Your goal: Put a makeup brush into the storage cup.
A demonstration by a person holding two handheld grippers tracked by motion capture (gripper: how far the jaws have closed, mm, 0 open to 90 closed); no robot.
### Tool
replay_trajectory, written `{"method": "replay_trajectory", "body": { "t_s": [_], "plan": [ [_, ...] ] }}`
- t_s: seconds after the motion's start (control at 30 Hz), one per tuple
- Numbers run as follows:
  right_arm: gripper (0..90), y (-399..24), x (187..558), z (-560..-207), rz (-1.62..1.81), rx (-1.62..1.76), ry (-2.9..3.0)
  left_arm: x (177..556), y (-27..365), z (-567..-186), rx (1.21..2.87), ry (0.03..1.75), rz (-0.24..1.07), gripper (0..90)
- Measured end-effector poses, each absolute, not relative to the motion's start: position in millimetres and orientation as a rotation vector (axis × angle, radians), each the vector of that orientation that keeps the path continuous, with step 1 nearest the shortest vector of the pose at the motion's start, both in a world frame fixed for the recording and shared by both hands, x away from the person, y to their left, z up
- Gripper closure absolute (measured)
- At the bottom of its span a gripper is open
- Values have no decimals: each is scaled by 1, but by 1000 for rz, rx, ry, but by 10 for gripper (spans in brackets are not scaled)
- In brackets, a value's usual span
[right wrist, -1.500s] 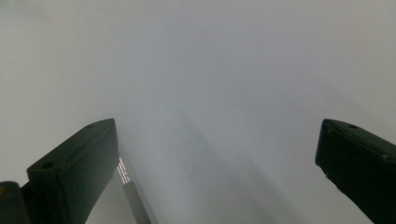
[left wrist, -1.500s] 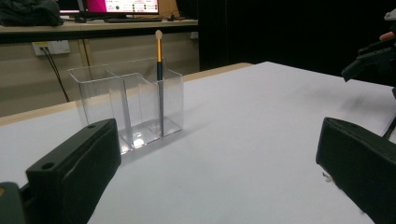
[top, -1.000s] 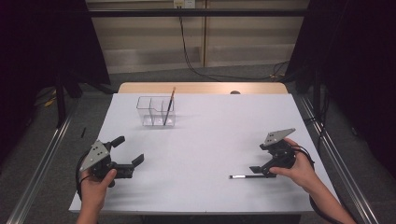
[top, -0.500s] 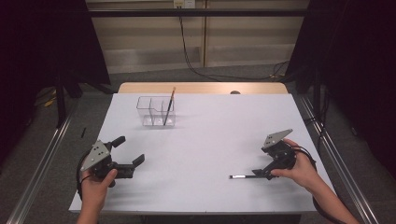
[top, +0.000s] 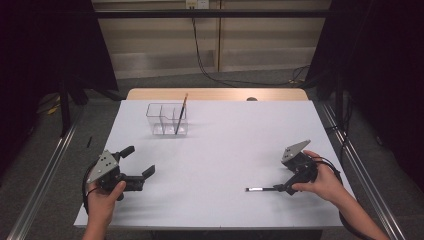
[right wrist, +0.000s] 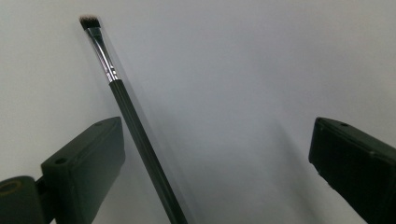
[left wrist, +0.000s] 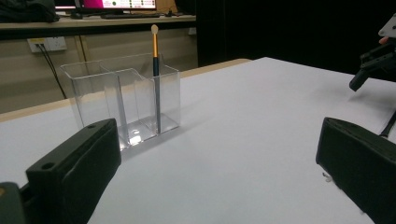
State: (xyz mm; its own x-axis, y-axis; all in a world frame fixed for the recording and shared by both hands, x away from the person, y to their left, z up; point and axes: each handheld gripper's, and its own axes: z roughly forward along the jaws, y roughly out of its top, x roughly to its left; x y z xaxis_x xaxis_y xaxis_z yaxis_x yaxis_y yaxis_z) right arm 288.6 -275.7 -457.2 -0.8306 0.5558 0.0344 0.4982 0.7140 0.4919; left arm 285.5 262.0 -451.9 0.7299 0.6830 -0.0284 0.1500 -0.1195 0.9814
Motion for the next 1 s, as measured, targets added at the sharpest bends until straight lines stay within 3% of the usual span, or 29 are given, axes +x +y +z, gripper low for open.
{"method": "replay_trajectory", "body": {
  "t_s": [0.37, 0.43, 0.73, 0.93, 1.0],
  "plan": [
    [86, -276, 287, -458, 672, 833, 2829, 286, 261, -452, 1671, 670, 524, 0],
    [144, -277, 287, -457, 670, 798, 2836, 286, 261, -452, 1671, 670, 524, 0],
    [223, -280, 283, -455, 624, 726, 2870, 286, 261, -452, 1670, 669, 527, 0],
    [378, -279, 280, -456, 633, 673, 2914, 286, 261, -452, 1671, 668, 525, 0],
    [394, -278, 280, -457, 625, 659, 2925, 286, 261, -452, 1673, 664, 525, 0]
  ]
}}
